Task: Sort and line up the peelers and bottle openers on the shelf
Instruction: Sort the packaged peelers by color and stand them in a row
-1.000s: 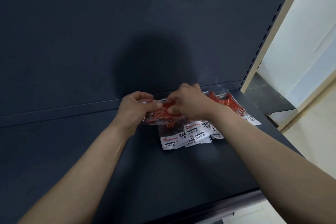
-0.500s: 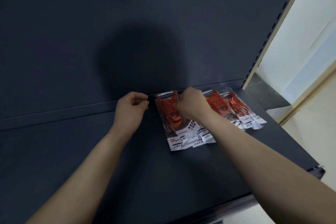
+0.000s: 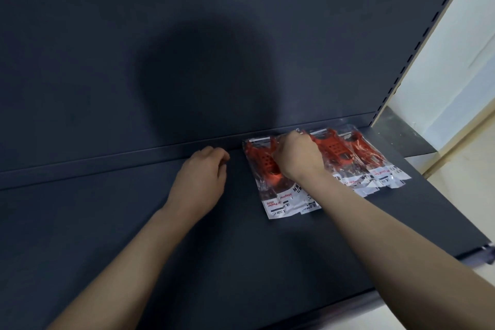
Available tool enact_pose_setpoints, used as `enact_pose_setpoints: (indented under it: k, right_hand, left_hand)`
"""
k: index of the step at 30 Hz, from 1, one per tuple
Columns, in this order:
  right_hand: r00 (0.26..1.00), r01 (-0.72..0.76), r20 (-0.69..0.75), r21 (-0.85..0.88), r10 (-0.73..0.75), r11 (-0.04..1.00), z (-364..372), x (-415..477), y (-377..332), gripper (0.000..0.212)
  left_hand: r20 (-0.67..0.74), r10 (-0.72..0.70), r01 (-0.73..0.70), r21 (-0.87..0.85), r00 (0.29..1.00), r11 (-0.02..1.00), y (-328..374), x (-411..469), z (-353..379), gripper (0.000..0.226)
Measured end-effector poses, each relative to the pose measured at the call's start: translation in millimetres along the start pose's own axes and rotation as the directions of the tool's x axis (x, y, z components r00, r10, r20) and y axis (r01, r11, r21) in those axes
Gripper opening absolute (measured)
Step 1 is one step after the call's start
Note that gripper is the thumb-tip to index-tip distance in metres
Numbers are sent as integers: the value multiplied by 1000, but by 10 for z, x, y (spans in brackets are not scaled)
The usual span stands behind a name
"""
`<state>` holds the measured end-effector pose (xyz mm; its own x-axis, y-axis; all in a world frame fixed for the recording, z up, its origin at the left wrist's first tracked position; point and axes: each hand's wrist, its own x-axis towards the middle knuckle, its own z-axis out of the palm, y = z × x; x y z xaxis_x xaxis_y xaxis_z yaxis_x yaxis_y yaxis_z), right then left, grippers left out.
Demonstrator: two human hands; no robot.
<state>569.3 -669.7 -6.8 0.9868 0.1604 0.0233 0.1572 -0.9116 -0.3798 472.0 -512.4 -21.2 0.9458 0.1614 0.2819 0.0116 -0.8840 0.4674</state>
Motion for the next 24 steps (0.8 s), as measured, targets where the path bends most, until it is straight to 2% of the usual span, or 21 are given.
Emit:
enact_pose_setpoints:
  k: [4,8,17,24]
  right_hand:
    - [998,40,-46,-55,-42,998,-68,-76,-19,25]
    - [961,216,-146,-142,-237,966,-164,-197,-58,23]
    - [871,479,-16,-195,-491,856,-247,-512,-152,27]
    - [708,705,152,-199,-689,681,-288,-727,-217,41]
  left_hand:
    - [55,53,-58,105,997,993,-32,-37,-27,25]
    - [86,71,-81,126,994,989,-9,-32,-49,25]
    - [20,39,-42,180,999,983,105,-217,-247,25]
    - [-117,-106,137,298,987,945,240,-752,-524,23]
